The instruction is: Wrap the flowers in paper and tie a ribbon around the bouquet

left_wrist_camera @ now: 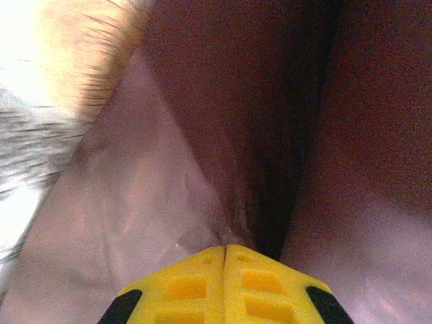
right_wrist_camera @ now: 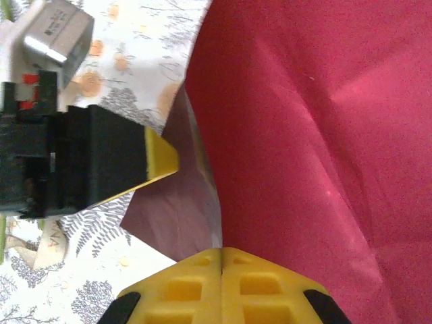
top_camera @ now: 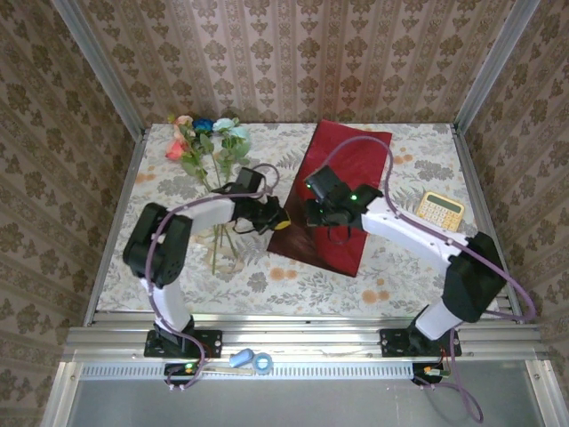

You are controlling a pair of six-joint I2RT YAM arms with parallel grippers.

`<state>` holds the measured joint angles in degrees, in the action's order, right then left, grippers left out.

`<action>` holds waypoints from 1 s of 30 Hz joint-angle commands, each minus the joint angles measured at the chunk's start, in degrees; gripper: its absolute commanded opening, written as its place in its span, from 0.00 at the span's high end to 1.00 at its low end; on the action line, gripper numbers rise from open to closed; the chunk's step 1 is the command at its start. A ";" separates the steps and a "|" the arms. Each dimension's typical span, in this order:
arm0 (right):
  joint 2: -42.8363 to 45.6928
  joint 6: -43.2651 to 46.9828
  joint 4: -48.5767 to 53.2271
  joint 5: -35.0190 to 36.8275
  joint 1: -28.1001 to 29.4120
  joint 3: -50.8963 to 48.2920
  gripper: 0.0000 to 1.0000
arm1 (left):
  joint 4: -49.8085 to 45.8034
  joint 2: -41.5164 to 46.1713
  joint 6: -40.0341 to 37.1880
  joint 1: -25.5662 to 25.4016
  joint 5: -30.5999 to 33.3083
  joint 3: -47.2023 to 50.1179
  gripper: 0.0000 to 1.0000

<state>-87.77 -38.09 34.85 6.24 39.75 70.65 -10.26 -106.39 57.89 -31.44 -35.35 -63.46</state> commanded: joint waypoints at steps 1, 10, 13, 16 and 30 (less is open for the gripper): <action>5.92 -5.87 -2.57 2.21 -1.43 -4.32 1.00 | 2.21 -4.72 3.39 -1.98 1.12 -3.06 0.97; 22.18 -10.75 16.93 18.82 -7.64 -12.91 1.00 | -1.08 -8.24 7.56 -3.62 7.62 0.49 1.00; 26.81 -12.88 24.69 21.58 -13.89 -15.89 1.00 | 0.17 -7.29 9.53 -3.63 8.45 3.20 1.00; 28.91 -14.29 30.26 22.88 -19.26 -17.71 1.00 | 0.77 -6.00 11.37 -3.63 9.46 5.15 1.00; 21.89 -19.20 34.96 19.23 -28.65 -20.32 1.00 | 5.31 3.48 20.35 -2.78 13.40 19.35 1.00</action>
<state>-64.55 -54.68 68.03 25.02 11.77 50.39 0.73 -102.74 74.39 -34.79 -26.96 -49.12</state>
